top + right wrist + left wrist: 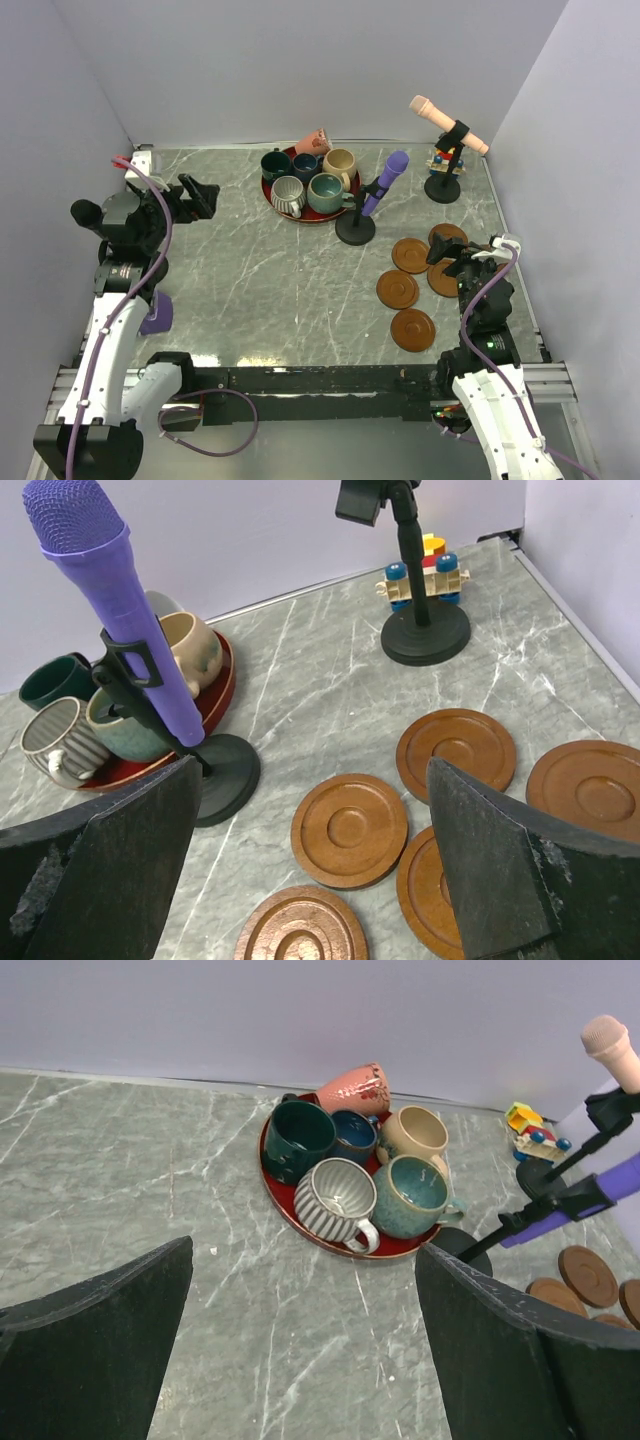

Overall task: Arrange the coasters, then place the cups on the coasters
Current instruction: Move the coaster to the center of the board.

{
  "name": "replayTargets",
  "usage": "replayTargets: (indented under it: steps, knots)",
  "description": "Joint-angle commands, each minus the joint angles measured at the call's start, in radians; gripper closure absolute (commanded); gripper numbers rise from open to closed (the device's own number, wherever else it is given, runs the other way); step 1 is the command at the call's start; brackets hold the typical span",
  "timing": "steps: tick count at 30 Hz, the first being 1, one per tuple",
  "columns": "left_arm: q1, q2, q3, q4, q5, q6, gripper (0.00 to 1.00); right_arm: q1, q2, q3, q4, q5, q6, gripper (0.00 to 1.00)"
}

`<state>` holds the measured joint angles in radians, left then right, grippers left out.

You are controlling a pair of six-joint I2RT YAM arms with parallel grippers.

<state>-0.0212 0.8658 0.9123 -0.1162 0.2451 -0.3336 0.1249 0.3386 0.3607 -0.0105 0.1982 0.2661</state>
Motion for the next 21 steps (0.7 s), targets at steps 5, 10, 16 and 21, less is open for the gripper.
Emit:
replayTargets:
  steps: [5, 10, 16, 21]
  knots:
    - [0.003, 0.028, 0.045, -0.014, -0.219, -0.176, 0.03, 0.005, -0.026, 0.030, 0.044, -0.072, -0.016, 0.01]
    - [0.003, 0.045, 0.060, -0.034, -0.216, -0.105, 0.03, 0.004, 0.019, 0.089, -0.067, -0.095, 0.015, 0.01]
    - [-0.103, 0.154, 0.227, -0.106, -0.167, -0.101, 0.03, 0.005, 0.198, 0.231, -0.271, -0.218, 0.055, 0.04]
    - [-0.212, 0.338, 0.485, -0.260, -0.119, -0.050, 0.03, 0.013, 0.417, 0.291, -0.351, -0.322, 0.053, 0.13]
